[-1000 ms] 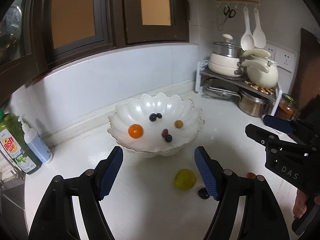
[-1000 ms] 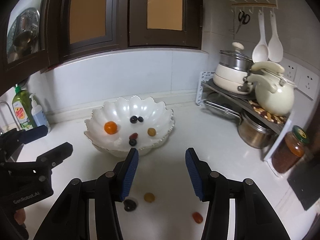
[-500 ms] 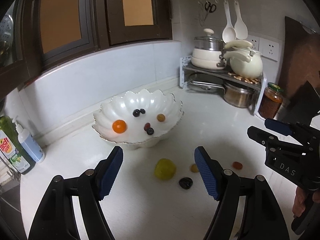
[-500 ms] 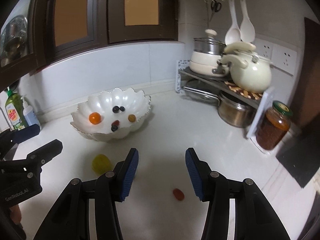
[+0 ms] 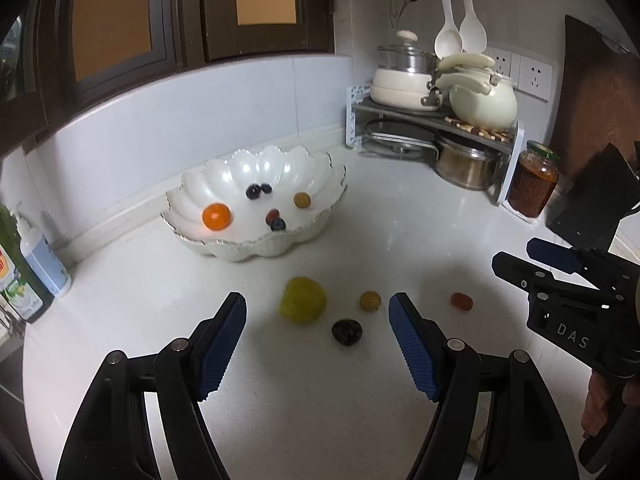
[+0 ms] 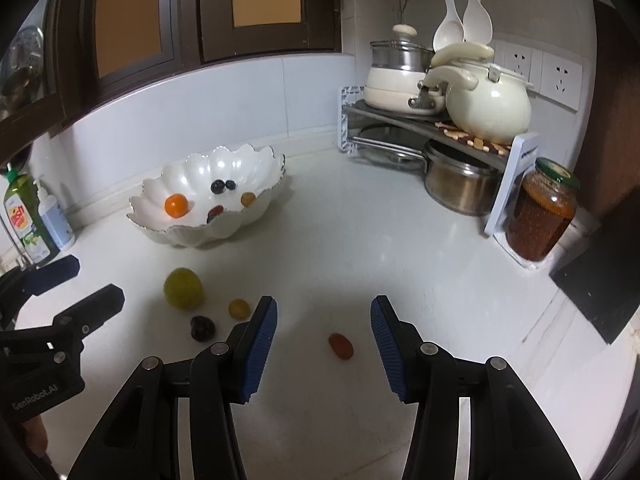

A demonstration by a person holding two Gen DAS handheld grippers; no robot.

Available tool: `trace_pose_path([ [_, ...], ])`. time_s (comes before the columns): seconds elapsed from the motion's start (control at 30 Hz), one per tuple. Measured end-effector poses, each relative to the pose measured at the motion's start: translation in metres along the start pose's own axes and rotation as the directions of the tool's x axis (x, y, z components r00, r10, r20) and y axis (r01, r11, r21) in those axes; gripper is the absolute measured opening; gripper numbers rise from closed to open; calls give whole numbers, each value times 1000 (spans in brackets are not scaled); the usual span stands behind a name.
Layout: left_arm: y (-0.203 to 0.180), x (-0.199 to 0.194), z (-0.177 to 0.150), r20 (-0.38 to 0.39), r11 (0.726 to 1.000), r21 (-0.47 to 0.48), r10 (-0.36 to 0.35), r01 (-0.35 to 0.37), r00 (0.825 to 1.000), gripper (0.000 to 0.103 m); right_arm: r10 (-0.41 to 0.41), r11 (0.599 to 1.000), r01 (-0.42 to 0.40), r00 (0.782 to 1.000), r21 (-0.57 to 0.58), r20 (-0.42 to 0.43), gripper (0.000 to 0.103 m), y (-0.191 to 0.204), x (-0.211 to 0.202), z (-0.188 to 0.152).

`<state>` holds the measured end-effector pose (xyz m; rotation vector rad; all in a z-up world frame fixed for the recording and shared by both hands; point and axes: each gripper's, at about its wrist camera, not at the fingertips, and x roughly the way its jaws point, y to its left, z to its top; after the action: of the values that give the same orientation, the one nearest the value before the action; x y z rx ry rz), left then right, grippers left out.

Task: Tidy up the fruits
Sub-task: 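Move both open grippers back toward the remaining fruits on the counter, then grasp a dark plum with the left gripper while the right gripper grasps the small red fruit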

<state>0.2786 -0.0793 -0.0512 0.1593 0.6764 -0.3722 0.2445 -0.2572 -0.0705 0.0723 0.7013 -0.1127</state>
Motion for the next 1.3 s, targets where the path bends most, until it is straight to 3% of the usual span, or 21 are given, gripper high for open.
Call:
trace_pose_path([
  [0.7, -16, 44, -27, -113, 1000, -26, 1, -4, 994, 72, 22, 1000, -22, 995, 1, -94, 50, -15, 38, -27],
  [1.3, -22, 90, -32, -184, 999, -37, -23, 17, 983, 66, 32, 999, -27, 987, 36, -155, 50, -25, 77, -32],
])
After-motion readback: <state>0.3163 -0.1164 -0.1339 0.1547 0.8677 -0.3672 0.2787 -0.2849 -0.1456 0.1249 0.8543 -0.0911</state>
